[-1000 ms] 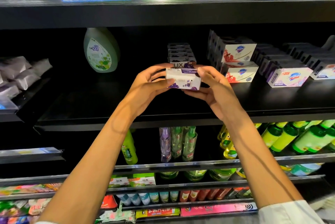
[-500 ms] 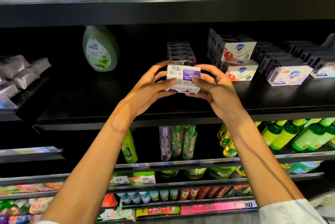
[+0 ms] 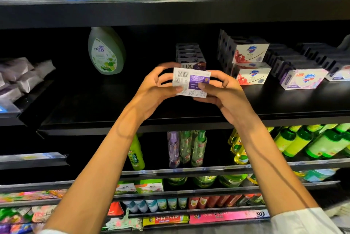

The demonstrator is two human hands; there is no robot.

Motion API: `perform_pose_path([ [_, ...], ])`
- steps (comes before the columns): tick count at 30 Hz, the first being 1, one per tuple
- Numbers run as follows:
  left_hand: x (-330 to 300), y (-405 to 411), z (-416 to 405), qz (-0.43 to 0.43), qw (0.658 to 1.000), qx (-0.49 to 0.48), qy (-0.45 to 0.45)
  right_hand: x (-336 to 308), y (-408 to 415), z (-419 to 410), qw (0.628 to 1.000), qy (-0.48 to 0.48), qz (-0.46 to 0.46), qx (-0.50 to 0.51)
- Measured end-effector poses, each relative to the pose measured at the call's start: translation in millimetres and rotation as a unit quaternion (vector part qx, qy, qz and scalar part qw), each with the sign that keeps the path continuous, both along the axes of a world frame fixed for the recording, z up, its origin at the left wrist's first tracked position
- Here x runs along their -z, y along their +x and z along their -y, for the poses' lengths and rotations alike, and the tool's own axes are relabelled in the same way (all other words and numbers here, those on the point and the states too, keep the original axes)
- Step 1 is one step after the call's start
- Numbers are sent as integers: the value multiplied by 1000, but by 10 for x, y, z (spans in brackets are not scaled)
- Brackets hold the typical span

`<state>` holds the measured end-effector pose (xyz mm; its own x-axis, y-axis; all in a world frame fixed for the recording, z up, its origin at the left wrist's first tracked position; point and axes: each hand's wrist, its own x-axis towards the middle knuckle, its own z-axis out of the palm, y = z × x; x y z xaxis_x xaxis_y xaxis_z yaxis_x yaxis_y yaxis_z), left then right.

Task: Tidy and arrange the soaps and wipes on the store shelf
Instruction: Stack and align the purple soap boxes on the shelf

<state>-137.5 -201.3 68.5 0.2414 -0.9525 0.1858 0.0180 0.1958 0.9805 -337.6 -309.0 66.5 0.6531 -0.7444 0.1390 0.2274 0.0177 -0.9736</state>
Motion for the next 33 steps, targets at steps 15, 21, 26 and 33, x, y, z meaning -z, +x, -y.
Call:
perform_pose_path([
  [15,-40,-47,-14,2,1000,-26,-10,32,5,11,998,-53,-18,17],
  [21,-35,-34,-21,-4,999,-38,-34,-21,5,-17,1000,-4,-9,-7],
  [26,-2,-16,-22,24,999,-2,-40,-34,16,-26,1000,10,-12,6],
  [33,8,-16,0,-30,999,26,-26,13,-5,11,1000,8,24,16],
])
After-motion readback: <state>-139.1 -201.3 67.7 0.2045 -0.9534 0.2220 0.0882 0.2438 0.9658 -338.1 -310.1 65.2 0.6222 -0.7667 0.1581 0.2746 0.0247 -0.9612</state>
